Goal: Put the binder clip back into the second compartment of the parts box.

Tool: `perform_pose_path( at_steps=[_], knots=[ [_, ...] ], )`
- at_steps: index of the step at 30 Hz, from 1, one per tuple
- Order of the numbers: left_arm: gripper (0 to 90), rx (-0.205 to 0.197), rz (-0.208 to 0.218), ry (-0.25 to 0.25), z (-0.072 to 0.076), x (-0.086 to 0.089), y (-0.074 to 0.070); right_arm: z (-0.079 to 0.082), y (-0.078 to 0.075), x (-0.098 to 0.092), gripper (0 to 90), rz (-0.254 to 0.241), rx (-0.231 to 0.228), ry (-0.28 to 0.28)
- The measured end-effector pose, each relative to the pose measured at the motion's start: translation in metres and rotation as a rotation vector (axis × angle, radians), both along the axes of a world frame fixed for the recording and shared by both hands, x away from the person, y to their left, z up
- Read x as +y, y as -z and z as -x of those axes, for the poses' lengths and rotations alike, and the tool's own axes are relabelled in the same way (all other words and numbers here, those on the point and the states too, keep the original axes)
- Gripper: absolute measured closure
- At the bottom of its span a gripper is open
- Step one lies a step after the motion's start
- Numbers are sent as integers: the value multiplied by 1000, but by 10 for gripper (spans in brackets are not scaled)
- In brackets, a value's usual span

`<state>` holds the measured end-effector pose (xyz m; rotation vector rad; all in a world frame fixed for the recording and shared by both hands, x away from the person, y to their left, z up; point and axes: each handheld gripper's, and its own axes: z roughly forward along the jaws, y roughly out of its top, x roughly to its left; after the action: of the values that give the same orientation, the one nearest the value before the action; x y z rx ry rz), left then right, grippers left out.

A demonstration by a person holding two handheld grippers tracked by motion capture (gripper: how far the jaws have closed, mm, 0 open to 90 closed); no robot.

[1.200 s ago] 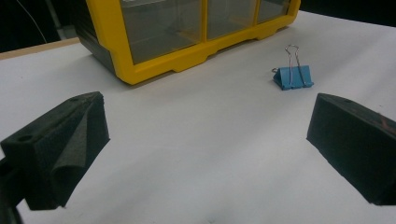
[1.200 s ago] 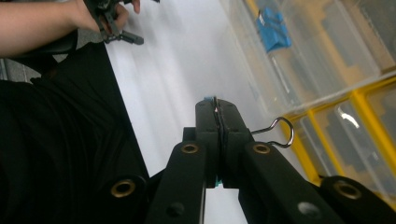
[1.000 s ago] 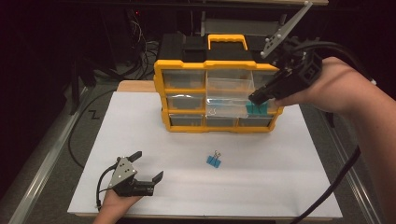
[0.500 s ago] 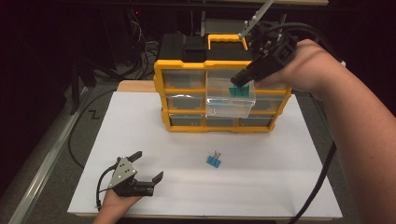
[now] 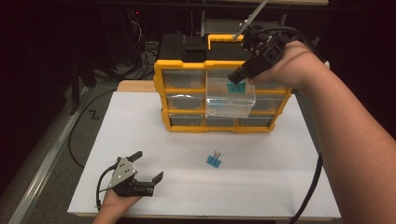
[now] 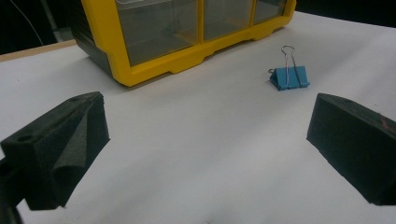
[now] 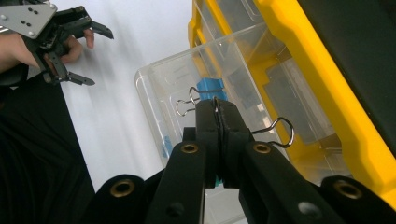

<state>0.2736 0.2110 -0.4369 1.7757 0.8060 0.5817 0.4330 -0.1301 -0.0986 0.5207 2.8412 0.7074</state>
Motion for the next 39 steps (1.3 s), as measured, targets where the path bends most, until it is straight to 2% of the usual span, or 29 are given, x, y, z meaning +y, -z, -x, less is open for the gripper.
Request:
perform_pose_path(
  at_steps=[5, 6, 8, 9, 13, 20, 28, 35, 39],
  knots=[
    [2, 0, -4, 2, 0, 0, 0, 0, -4, 3, 894, -26, -8, -5],
    [2, 0, -8, 2, 0, 0, 0, 0, -4, 3, 847, -30, -3, -3],
    [2, 1, -4, 2, 0, 0, 0, -1, -2, 3, 653, -26, 7, 23],
    [2, 2, -4, 2, 0, 0, 0, -1, -2, 3, 589, -21, 10, 40],
    [2, 2, -8, 3, 0, 0, 0, 6, -4, -2, 477, -16, 15, 46],
    [2, 3, -11, 0, 0, -1, 0, 25, 2, -21, 431, 26, 27, 63],
    [2, 5, -5, -6, -1, -1, 1, 45, 17, -44, 372, 52, 36, 87],
    [2, 4, -8, -10, -1, -1, 1, 54, 33, -60, 305, 65, 49, 111],
    [2, 9, 0, -15, -1, 0, 1, 58, 47, -67, 258, 75, 58, 117]
  ],
)
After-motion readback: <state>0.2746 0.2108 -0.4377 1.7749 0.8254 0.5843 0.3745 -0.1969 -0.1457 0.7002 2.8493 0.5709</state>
